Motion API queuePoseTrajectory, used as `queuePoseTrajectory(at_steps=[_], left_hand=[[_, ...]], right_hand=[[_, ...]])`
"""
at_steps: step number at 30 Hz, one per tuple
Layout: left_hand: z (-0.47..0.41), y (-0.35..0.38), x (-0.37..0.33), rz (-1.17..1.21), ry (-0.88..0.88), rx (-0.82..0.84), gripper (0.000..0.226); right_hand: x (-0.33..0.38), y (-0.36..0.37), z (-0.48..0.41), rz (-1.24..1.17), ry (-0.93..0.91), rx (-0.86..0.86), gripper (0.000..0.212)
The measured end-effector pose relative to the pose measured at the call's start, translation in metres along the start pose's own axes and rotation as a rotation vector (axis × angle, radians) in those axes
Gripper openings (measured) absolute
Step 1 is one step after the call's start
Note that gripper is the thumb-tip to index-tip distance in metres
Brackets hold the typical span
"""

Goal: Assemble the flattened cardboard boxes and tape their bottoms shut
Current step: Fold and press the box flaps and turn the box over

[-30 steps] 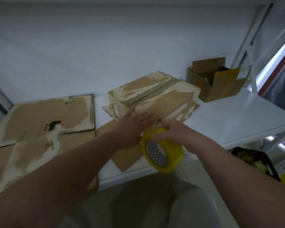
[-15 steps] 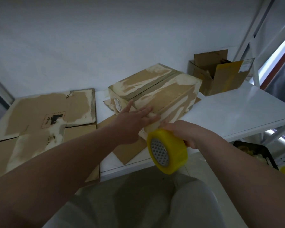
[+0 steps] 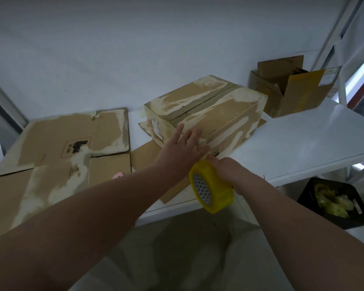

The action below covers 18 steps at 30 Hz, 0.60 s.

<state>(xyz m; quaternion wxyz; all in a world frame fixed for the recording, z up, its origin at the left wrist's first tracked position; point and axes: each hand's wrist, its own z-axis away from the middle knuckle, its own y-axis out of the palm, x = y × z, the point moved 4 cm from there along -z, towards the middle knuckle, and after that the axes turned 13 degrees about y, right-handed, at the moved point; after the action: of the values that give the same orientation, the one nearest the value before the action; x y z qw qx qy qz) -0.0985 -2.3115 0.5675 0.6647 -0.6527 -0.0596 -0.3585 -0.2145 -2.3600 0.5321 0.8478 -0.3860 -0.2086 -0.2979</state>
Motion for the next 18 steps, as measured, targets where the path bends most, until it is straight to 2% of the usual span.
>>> queuePoseTrajectory(at_steps=[4, 7, 9, 13, 15, 18], left_hand=[[0.0, -0.002, 0.005, 0.071, 0.0, 0.005, 0.066], [0.003, -0.001, 0.013, 0.243, -0.028, -0.028, 0.082], [0.017, 0.005, 0.021, 0.424, -0.142, -0.108, 0.091], [0.063, 0.041, 0.036, 0.646, -0.549, -0.277, 0.082], [0.082, 0.07, 0.039, 0.678, -0.711, -0.208, 0.068], [0.101, 0.115, 0.034, 0.713, -0.795, 0.16, 0.039]], right_hand=[[0.004, 0.0, -0.002, 0.044, -0.006, -0.036, 0.062], [0.004, -0.002, -0.005, 0.092, -0.003, -0.105, 0.058], [0.003, -0.001, -0.007, 0.114, -0.016, -0.164, 0.054], [0.001, 0.007, -0.006, 0.049, -0.025, -0.27, 0.045], [0.001, 0.012, -0.005, 0.015, -0.022, -0.306, 0.048], [0.001, 0.018, -0.002, -0.017, -0.018, -0.358, 0.05]])
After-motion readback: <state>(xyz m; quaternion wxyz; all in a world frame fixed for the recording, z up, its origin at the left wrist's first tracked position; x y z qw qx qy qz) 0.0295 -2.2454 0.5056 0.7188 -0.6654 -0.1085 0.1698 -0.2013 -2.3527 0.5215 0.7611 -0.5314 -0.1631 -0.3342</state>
